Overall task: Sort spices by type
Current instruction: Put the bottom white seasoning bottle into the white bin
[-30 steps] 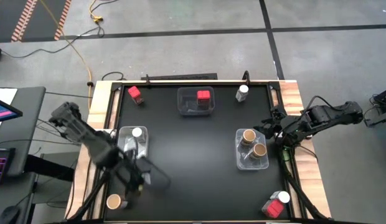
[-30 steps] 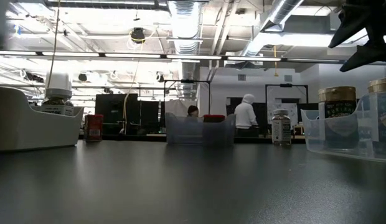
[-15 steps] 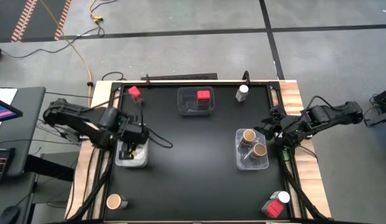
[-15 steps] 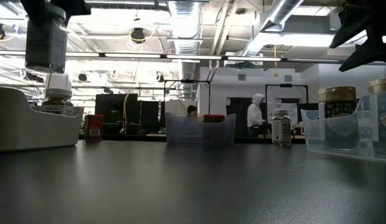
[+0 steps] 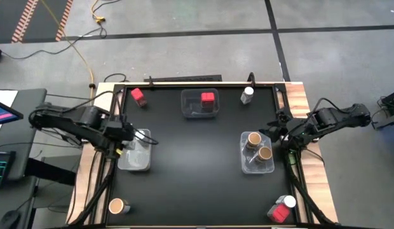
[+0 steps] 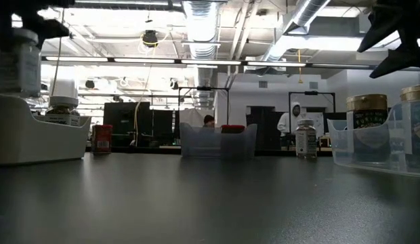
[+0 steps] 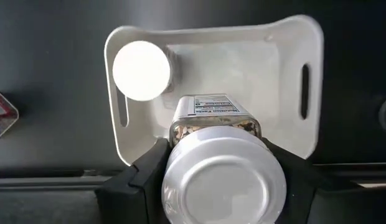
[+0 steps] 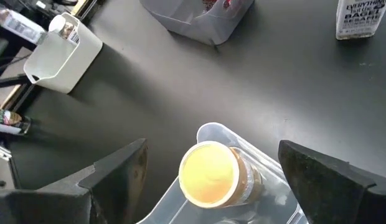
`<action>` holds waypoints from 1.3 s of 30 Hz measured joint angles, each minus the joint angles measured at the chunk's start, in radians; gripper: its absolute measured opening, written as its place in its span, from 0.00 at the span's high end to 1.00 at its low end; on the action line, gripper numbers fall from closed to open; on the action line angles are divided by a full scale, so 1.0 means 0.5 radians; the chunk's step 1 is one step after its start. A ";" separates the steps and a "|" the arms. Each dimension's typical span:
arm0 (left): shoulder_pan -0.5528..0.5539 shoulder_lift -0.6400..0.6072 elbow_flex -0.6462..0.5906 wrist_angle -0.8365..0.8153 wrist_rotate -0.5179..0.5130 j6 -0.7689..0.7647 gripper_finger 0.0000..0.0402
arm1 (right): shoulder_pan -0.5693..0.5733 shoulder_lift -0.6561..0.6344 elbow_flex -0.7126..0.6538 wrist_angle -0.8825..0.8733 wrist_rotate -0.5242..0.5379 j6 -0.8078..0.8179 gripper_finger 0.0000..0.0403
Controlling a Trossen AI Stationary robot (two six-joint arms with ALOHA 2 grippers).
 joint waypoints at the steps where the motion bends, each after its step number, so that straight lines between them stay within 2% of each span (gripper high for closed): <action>1: 0.000 -0.029 -0.038 0.006 -0.005 0.031 0.51 | -0.001 0.001 0.000 0.000 0.000 0.014 0.05; 9: 0.068 -0.088 -0.282 0.022 0.000 0.241 0.51 | -0.078 0.000 0.000 0.000 0.000 0.110 0.05; 17: 0.275 -0.201 -0.453 0.193 0.099 0.430 0.51 | -0.168 0.001 0.000 0.000 0.000 0.110 0.05; 28: 0.629 -0.183 -0.461 0.221 0.168 0.655 0.51 | -0.251 0.001 0.000 0.001 0.000 0.107 0.05; 39: 0.942 -0.120 -0.524 0.232 0.258 1.011 0.51 | -0.284 0.000 0.000 0.000 0.000 0.104 0.05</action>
